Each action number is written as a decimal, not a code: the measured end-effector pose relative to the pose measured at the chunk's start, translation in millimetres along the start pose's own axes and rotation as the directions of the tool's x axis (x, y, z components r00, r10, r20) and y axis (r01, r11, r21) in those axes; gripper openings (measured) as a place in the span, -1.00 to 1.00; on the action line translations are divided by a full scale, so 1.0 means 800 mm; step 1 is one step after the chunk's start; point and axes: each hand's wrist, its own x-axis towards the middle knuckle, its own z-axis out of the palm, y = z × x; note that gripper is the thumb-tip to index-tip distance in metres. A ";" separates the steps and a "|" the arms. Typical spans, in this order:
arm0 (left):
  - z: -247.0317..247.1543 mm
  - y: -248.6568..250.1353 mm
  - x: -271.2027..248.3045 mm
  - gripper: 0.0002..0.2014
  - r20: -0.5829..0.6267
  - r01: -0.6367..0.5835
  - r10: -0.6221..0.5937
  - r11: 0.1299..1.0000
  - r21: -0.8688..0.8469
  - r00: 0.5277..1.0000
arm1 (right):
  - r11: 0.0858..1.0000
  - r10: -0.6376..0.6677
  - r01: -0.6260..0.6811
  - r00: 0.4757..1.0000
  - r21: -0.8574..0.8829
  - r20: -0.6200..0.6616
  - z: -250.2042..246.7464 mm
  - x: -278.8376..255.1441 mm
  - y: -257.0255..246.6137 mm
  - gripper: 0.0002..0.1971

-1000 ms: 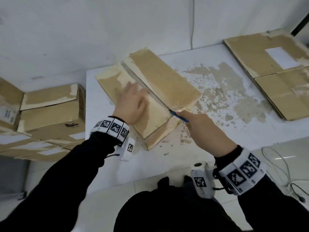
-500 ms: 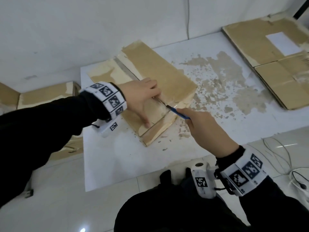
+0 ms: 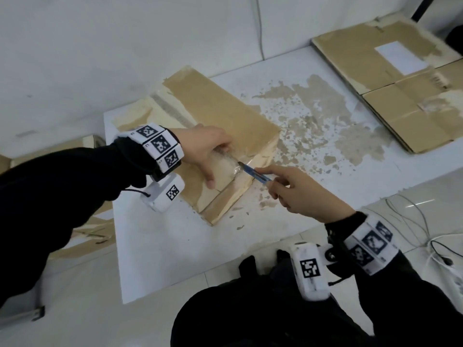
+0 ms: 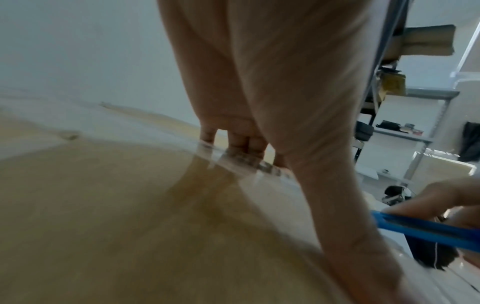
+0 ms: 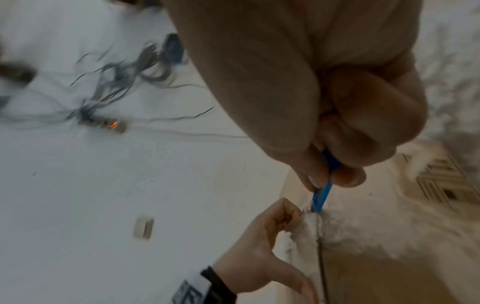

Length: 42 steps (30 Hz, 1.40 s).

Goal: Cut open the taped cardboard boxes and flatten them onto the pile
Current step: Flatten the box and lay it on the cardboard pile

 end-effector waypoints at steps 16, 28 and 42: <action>-0.006 0.027 -0.016 -0.23 -0.105 0.153 -0.123 0.925 0.347 0.987 | 0.961 -0.185 0.141 0.967 -0.238 -0.174 -0.043 -0.006 0.001 -0.69; 0.057 0.063 -0.002 -0.72 -0.056 0.007 -0.747 0.082 -0.997 0.662 | 0.748 -0.382 0.304 0.924 -0.590 -0.009 -0.023 0.017 0.023 -0.66; 0.064 0.083 0.028 -0.64 -0.126 -0.061 -0.917 0.111 -0.992 0.378 | 0.523 -0.519 0.354 0.854 -0.775 0.040 -0.040 0.038 0.015 -0.49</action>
